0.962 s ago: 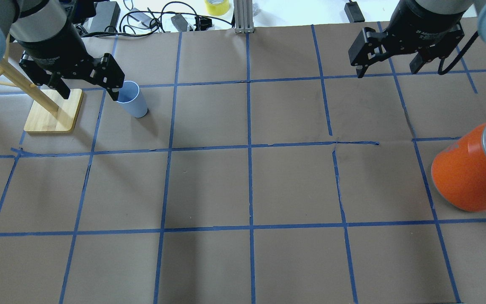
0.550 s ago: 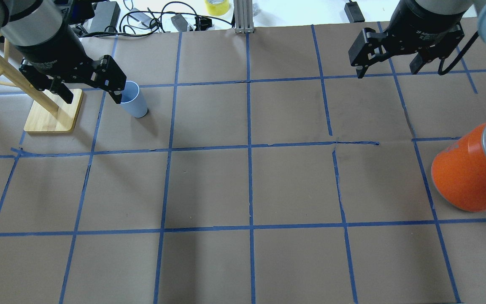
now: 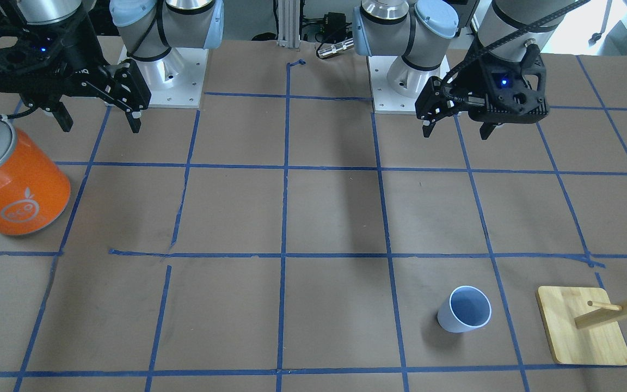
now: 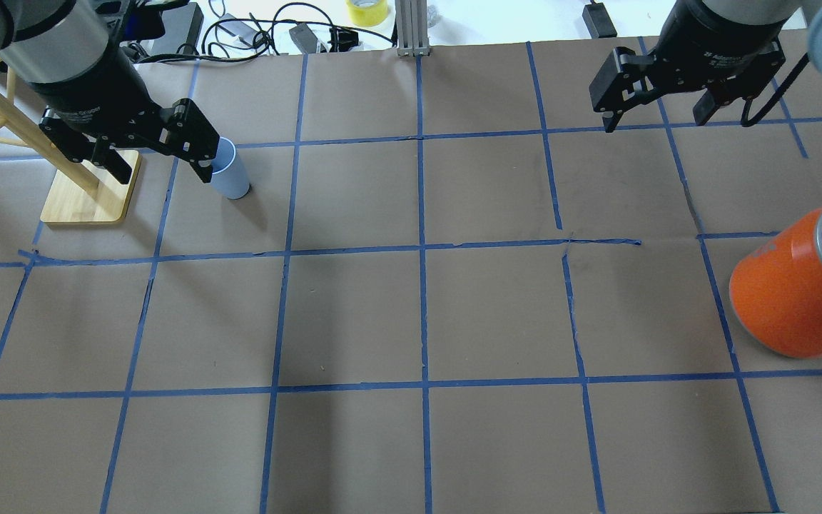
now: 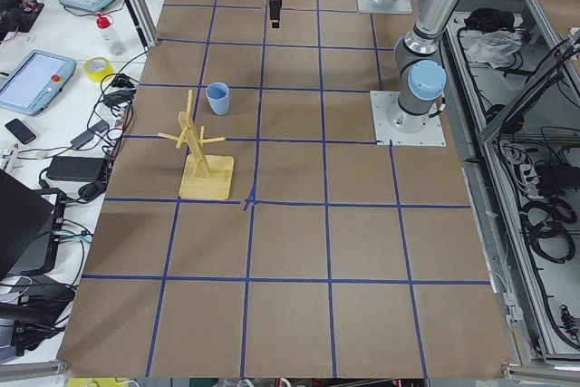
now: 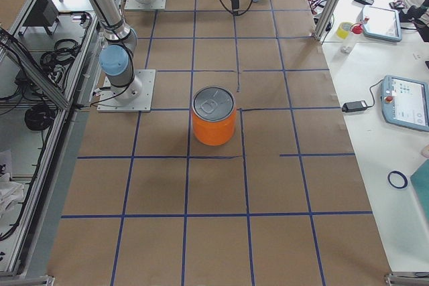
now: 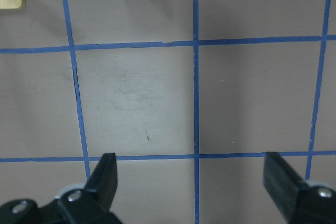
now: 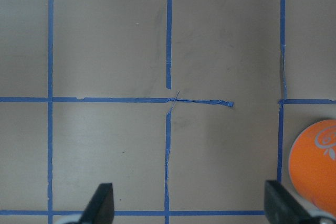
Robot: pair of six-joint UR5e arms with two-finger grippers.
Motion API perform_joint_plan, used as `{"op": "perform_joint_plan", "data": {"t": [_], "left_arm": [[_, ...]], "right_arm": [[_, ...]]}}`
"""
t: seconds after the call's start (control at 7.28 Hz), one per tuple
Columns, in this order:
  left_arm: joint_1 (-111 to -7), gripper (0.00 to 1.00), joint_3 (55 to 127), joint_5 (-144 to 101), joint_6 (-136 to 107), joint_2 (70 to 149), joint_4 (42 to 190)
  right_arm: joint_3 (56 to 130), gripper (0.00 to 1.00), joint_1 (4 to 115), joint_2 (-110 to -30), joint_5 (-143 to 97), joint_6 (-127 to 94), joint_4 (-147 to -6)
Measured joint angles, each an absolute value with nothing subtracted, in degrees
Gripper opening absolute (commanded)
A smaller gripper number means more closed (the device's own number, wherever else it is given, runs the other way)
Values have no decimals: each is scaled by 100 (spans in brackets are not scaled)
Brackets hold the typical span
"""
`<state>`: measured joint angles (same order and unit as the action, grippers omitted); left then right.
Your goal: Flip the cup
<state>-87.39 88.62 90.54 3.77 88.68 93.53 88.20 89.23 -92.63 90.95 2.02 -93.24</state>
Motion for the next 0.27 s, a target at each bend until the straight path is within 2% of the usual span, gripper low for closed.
{"op": "perform_joint_plan", "data": {"t": [0.27], "left_arm": [[-8741, 100, 8875, 9052, 396, 8865, 9377]], "right_arm": [[8815, 100, 8921, -9264, 9089, 202, -9349]]}}
